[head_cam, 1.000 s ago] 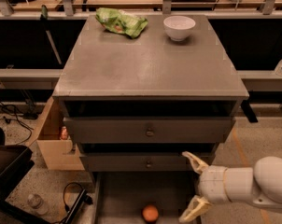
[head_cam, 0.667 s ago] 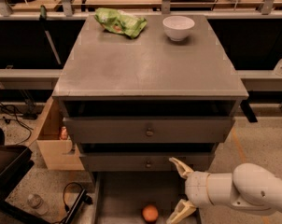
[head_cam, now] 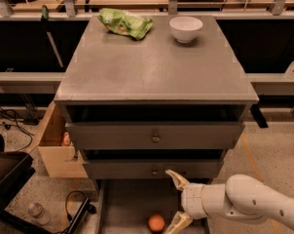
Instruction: Pick orange from bottom drawer and place on counter
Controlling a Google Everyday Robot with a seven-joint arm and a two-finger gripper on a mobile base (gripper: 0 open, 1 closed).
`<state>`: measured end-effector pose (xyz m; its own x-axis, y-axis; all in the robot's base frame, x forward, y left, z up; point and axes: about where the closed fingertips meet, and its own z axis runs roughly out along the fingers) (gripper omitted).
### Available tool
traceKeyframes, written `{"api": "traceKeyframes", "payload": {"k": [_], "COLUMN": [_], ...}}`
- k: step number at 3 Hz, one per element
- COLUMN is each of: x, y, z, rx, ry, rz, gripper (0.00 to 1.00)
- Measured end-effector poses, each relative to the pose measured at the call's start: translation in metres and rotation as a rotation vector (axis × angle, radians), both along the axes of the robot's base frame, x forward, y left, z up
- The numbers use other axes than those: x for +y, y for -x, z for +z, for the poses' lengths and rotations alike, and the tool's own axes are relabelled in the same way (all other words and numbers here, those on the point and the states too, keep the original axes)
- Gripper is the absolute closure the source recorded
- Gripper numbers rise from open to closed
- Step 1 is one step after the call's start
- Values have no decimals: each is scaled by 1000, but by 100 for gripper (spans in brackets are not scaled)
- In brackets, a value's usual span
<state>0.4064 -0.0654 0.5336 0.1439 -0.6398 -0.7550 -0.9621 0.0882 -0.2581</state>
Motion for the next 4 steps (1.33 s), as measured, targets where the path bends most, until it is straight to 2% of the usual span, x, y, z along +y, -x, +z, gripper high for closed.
{"api": "traceKeyframes", "payload": {"k": [1,2,3,4], "x": [-4,-20,-34,-37], "y": [-9,-20,-33,-41], "z": [-30,-77,-129,-165], "rx": [32,50,64,81], "ry": [6,3,-27,-40], "rz": [-33,-30,8,54], "gripper": [0,0,0,0]}}
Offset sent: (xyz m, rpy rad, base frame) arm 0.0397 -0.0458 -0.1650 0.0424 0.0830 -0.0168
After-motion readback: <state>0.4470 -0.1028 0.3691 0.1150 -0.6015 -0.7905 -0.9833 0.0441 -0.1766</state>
